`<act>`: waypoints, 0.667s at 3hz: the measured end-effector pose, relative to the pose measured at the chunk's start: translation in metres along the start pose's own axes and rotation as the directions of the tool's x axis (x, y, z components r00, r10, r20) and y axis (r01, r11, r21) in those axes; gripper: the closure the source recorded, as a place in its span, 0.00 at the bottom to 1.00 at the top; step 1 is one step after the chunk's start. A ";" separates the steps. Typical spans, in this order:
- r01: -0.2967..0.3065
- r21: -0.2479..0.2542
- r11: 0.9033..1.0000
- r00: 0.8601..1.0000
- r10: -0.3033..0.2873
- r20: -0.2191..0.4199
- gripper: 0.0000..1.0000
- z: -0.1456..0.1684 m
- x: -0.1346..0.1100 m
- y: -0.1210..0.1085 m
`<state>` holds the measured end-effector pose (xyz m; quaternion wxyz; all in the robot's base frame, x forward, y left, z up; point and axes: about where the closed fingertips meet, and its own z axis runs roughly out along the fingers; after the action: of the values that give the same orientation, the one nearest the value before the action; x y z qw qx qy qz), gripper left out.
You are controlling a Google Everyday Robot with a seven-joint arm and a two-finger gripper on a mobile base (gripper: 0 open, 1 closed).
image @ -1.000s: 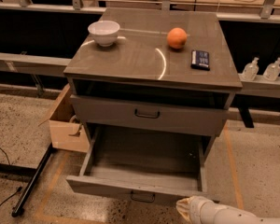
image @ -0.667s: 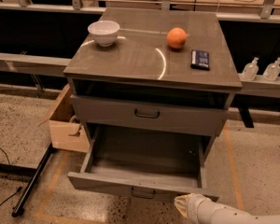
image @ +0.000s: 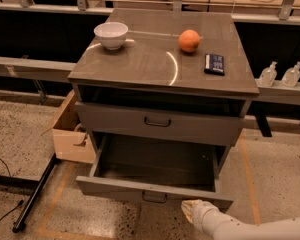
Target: Close middle drawer
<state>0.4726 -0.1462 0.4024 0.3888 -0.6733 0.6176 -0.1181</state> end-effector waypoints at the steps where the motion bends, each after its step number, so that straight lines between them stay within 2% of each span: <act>1: 0.040 0.025 0.999 0.999 -0.039 -0.035 1.00 0.021 0.003 -0.006; 2: 0.096 0.031 0.995 0.993 -0.094 -0.075 1.00 0.044 0.007 -0.013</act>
Offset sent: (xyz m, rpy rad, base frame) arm 0.0671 0.0179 -0.0392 -0.2057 -0.0958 0.0254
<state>0.5113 -0.1366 0.3794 0.3714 -0.6904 0.5965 -0.1717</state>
